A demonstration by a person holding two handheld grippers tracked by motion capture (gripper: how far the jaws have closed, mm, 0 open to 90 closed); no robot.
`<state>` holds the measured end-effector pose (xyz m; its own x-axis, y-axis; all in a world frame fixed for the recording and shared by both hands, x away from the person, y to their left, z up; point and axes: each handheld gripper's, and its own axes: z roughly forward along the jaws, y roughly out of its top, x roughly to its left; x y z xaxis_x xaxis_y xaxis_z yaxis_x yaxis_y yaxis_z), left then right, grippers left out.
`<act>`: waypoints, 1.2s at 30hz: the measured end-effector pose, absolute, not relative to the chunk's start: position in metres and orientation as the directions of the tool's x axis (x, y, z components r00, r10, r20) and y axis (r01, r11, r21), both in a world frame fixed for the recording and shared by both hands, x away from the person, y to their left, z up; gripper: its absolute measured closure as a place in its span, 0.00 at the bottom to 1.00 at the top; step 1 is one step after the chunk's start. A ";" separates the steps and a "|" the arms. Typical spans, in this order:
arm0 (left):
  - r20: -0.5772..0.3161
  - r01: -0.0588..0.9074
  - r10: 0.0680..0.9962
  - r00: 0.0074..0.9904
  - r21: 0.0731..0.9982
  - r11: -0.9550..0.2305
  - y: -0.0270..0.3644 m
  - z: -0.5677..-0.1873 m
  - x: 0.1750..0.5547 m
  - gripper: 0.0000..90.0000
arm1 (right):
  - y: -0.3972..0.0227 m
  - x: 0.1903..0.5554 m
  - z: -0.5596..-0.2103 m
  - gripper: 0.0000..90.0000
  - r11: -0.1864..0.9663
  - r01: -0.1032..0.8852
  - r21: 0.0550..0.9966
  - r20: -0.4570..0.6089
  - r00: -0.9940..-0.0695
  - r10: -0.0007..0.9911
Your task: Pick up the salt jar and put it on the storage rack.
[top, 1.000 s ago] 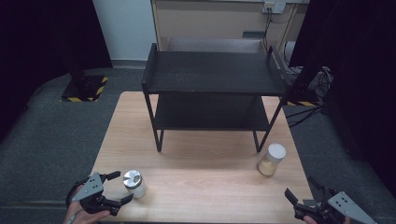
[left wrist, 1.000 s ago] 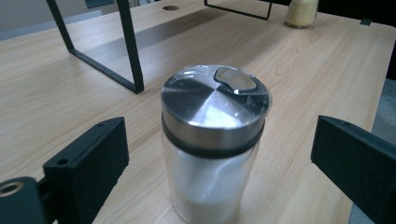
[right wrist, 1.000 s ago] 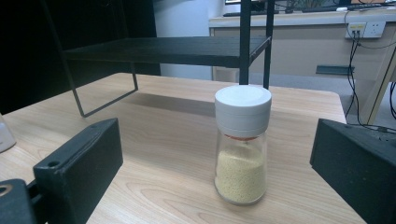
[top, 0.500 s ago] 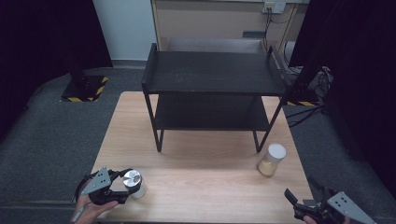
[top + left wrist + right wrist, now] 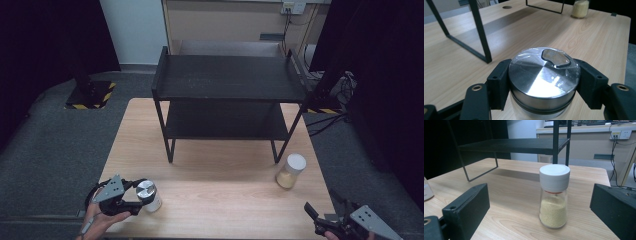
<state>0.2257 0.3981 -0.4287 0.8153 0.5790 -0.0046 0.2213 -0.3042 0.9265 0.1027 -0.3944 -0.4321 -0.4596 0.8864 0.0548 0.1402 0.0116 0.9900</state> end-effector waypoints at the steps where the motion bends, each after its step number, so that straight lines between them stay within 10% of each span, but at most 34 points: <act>1: 0.006 0.206 0.570 0.822 0.929 -0.307 0.393 -0.423 0.227 0.37 | -0.395 0.103 -0.432 0.03 0.012 0.140 0.990 0.054 -0.461 0.886; 36: 0.047 0.082 0.436 0.899 0.958 -0.274 0.312 -0.267 0.258 0.37 | -0.398 0.105 -0.432 0.03 0.017 0.135 0.991 0.053 -0.496 0.867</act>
<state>0.2579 0.3119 -0.2671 0.8986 0.4363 0.0472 0.0825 -0.2736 0.9583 0.1052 -0.3978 -0.4324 -0.4964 0.8665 0.0528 0.1349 0.0169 0.9907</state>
